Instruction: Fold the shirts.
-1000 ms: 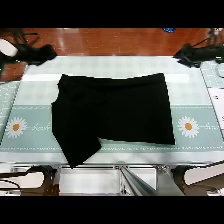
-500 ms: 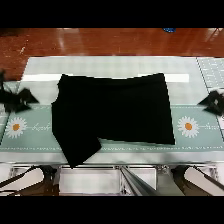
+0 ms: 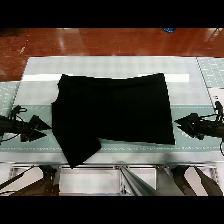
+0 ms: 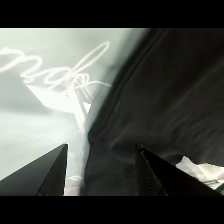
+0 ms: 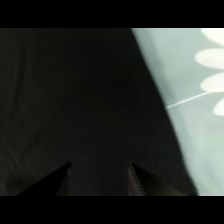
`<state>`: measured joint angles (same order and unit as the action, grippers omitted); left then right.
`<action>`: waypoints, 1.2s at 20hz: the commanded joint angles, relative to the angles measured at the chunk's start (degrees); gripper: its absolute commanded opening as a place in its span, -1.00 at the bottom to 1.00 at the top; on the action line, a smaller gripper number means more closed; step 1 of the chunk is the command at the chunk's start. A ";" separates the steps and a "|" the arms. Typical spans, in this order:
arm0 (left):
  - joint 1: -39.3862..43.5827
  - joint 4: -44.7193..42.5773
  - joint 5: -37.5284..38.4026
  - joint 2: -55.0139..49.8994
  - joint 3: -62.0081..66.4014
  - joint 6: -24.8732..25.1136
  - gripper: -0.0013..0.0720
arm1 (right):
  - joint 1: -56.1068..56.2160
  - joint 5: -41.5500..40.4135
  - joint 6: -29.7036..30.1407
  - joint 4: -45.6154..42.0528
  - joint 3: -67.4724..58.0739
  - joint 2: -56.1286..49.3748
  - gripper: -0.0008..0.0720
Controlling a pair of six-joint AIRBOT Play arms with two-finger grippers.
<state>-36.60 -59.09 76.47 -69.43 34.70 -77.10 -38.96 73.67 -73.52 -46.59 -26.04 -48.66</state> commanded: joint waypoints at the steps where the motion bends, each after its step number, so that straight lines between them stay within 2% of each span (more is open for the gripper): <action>1: 1.33 2.36 -3.52 -0.59 -3.17 1.05 0.42 | -0.09 -0.63 0.96 1.97 1.88 0.90 0.13; 4: 4.39 5.14 -7.56 -1.95 -3.54 4.07 0.42 | -0.09 -1.75 0.72 4.07 1.88 0.90 0.13; 6: 7.34 5.38 -9.92 -2.49 -3.54 4.15 0.42 | -0.13 -2.43 0.72 4.74 1.88 0.90 0.13; 9: 10.67 7.76 -10.10 -2.89 -3.37 4.39 0.37 | -3.52 -1.86 -0.61 -0.17 0.42 0.90 0.13; 11: 11.04 7.91 -8.15 -2.89 -2.47 5.18 -0.93 | -6.73 0.59 -2.97 -8.66 -0.98 0.90 0.13; 13: 11.04 7.91 -6.54 -2.86 -1.33 5.62 -0.92 | -6.78 2.95 -5.86 -15.63 0.00 0.90 0.13; 16: 11.04 7.93 -5.90 -2.86 -0.70 5.77 -0.92 | -3.98 5.73 -8.81 -20.79 2.58 0.90 0.13; 21: 11.04 7.93 -5.97 -2.86 -0.72 5.99 -0.92 | 0.28 7.08 -8.83 -19.50 3.67 -3.63 0.13; 24: 11.06 7.93 -5.97 -2.86 -0.72 5.99 -0.91 | 0.61 3.61 -7.98 -17.29 3.67 -8.22 0.13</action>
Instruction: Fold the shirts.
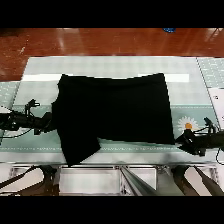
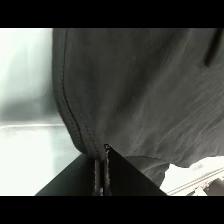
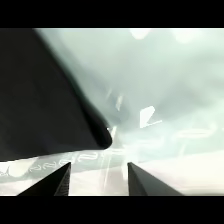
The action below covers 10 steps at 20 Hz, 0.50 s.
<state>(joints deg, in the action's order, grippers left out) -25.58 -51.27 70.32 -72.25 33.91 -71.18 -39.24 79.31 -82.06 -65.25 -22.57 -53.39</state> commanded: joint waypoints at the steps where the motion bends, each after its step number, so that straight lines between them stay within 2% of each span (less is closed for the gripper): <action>1: 0.02 0.11 0.02 -0.04 0.07 0.07 -0.92 | 0.90 -4.17 1.79 3.52 0.20 -5.11 0.13; 6: 0.04 0.33 -0.90 -0.04 0.07 0.04 -0.91 | 0.90 -9.64 9.31 15.63 0.17 -14.47 0.13; 9: 0.26 3.13 -2.40 -0.04 0.17 0.98 -0.91 | 0.92 -11.87 15.80 26.23 0.02 -15.72 -0.03; 10: 0.24 6.05 -2.89 -0.04 0.68 2.21 -0.91 | 0.92 -10.60 18.51 29.40 -0.52 -15.72 -0.66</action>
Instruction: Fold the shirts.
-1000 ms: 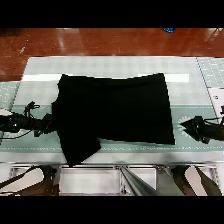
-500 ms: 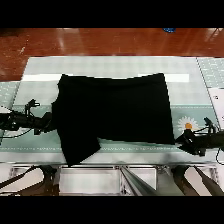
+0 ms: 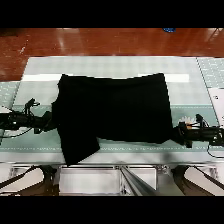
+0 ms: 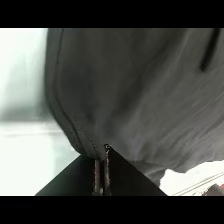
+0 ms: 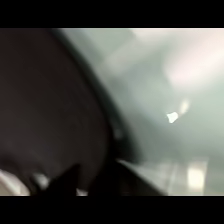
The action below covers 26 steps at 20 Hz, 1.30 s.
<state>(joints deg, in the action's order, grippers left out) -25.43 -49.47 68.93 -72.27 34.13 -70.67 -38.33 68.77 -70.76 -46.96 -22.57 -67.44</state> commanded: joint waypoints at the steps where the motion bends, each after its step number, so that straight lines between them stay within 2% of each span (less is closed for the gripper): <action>1: 0.11 7.32 -1.70 -0.02 1.31 1.70 -0.92 | 0.00 1.20 10.32 13.66 -1.22 -1.66 -0.89; 4: 0.11 17.38 0.42 0.46 5.73 3.13 -0.92 | 0.00 6.10 11.78 14.36 -5.16 -1.62 -0.89; 8: 0.24 22.56 5.03 3.63 16.72 3.08 -0.92 | 0.00 8.90 7.76 15.21 -14.97 3.74 -0.90; 14: 0.20 22.93 2.93 14.40 43.19 0.70 -0.92 | -0.02 7.06 0.00 22.36 -42.38 15.61 -0.89; 17: 0.09 22.93 -2.97 18.45 56.17 -3.50 -0.92 | -0.02 6.23 -1.49 21.44 -60.15 17.38 -0.89; 19: -1.18 22.36 -2.54 20.39 63.52 -4.81 -0.92 | -0.02 6.54 -5.03 17.00 -72.83 17.38 -0.89; 22: -5.07 12.22 -0.42 26.43 69.83 -6.29 -0.92 | -0.02 9.14 -9.79 10.47 -87.49 18.38 -0.89; 24: -6.14 -0.37 0.17 32.41 69.99 -10.12 -0.92 | -0.02 9.31 -11.15 6.69 -90.20 21.84 -0.89; 26: -2.21 -10.58 0.76 37.22 69.99 -11.08 -0.92 | -0.02 11.67 -12.09 4.20 -90.18 25.68 -0.89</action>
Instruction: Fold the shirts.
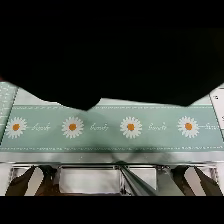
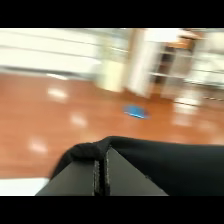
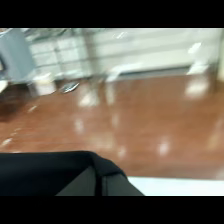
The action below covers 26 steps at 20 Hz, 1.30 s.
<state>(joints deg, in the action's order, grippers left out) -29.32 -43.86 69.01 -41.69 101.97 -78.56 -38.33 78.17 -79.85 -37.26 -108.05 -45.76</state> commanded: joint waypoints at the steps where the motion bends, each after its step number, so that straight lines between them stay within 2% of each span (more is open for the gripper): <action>1: 6.19 -21.29 0.92 8.68 2.14 -3.28 -0.92 | -0.02 3.56 -3.06 -6.88 -4.68 5.68 -0.89; 4: 21.22 -38.64 4.96 13.18 2.14 -6.97 -0.92 | -0.02 6.75 -3.89 -12.55 -4.68 9.55 -0.89; 7: 30.69 -51.49 10.60 16.11 2.14 -12.87 -0.92 | -0.02 8.26 -5.22 -16.59 -4.68 11.50 -0.89; 10: 33.53 -54.36 13.60 15.54 0.85 -14.36 -0.92 | -0.02 10.32 -5.99 -16.74 -1.97 11.58 -0.89; 15: 33.51 -54.25 13.05 10.27 -12.39 -18.56 -0.92 | -0.02 10.32 -4.17 -12.57 14.99 11.58 -0.89; 17: 33.53 -53.31 9.70 6.60 -19.65 -19.96 -0.92 | -0.02 8.33 -2.05 -11.10 25.14 11.50 -0.89; 21: 33.53 -48.06 -4.02 -5.03 -30.77 -21.42 -0.92 | -0.02 1.01 5.46 -6.58 45.13 5.90 -0.89; 24: 33.51 -44.68 -16.68 -18.69 -31.67 -21.46 -0.92 | 0.04 -3.65 12.48 -2.32 49.44 -6.56 -0.89; 26: 33.51 -43.67 -23.78 -28.02 -30.21 -24.46 -0.92 | 3.26 -8.35 15.45 -0.79 48.28 -16.94 -0.89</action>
<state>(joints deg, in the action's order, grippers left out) 4.19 -90.35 57.45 -58.24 72.38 -100.18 -37.30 76.12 -70.59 -41.98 -62.46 -51.44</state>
